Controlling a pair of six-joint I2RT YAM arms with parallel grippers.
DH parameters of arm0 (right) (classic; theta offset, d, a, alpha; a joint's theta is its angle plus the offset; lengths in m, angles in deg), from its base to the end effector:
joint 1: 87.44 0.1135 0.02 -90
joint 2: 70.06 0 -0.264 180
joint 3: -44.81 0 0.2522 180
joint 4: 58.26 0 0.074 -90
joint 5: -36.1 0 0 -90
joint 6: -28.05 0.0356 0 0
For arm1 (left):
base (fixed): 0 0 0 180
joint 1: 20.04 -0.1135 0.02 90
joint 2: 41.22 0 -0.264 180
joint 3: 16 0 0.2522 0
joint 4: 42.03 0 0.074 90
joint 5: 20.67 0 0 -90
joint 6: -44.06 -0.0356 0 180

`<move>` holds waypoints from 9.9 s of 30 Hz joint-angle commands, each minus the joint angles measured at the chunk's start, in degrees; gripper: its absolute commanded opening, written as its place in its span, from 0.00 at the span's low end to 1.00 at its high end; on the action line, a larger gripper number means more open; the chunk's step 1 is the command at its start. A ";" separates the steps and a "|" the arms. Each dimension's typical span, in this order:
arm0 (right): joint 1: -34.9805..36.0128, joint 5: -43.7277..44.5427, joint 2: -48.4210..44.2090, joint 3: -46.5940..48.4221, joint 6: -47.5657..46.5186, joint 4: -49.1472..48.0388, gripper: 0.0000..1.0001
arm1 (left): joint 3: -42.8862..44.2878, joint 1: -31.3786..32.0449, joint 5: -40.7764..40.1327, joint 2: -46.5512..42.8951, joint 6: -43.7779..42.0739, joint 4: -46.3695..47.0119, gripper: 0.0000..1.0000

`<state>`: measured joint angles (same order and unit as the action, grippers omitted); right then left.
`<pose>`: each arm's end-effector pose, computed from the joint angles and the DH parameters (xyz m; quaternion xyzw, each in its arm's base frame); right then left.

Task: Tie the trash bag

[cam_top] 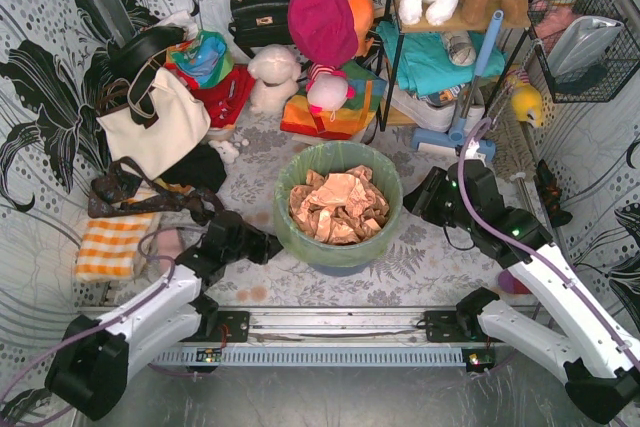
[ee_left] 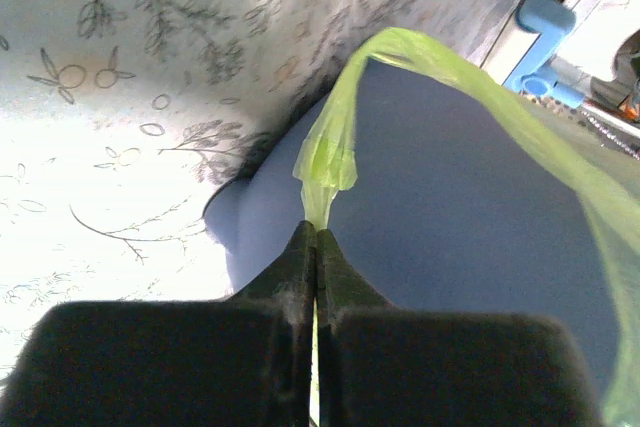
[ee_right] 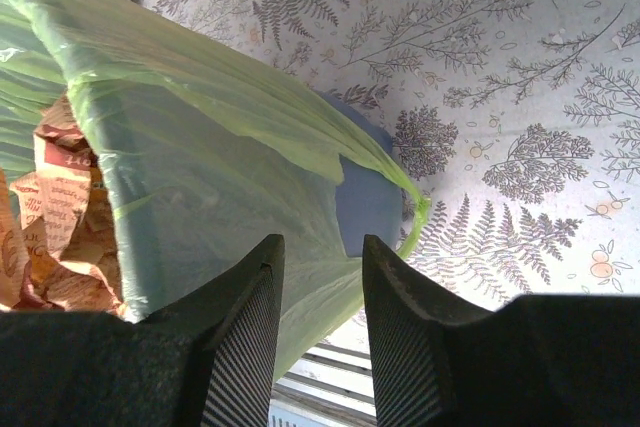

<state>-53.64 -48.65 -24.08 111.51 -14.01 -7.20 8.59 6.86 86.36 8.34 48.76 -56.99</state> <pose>0.1405 0.0901 0.3373 0.1293 0.8572 0.2951 0.4018 0.1382 -0.0818 0.1386 -0.4478 0.7787 -0.4308 0.0871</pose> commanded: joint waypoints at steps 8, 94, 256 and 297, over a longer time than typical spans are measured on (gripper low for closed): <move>0.14 0.53 0.16 -0.39 -0.44 2.20 0.37 | 12.86 -0.20 -15.42 -5.32 -20.04 -25.04 0.00; 0.04 -9.82 -20.87 -10.00 6.63 -27.56 0.00 | 35.18 -0.18 2.52 -21.97 -37.46 -20.16 0.00; -2.08 -39.60 10.85 7.74 -4.91 -53.95 0.55 | 57.08 -5.30 19.92 0.55 -57.42 -11.94 0.79; -0.07 -37.68 16.08 13.61 -5.44 -51.65 0.59 | 48.03 -6.21 5.28 5.22 -27.02 7.55 0.85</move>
<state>-54.08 -86.04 -7.95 122.16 -19.37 -55.02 54.33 1.46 90.87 11.42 23.64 -54.41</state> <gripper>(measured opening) 0.594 0.845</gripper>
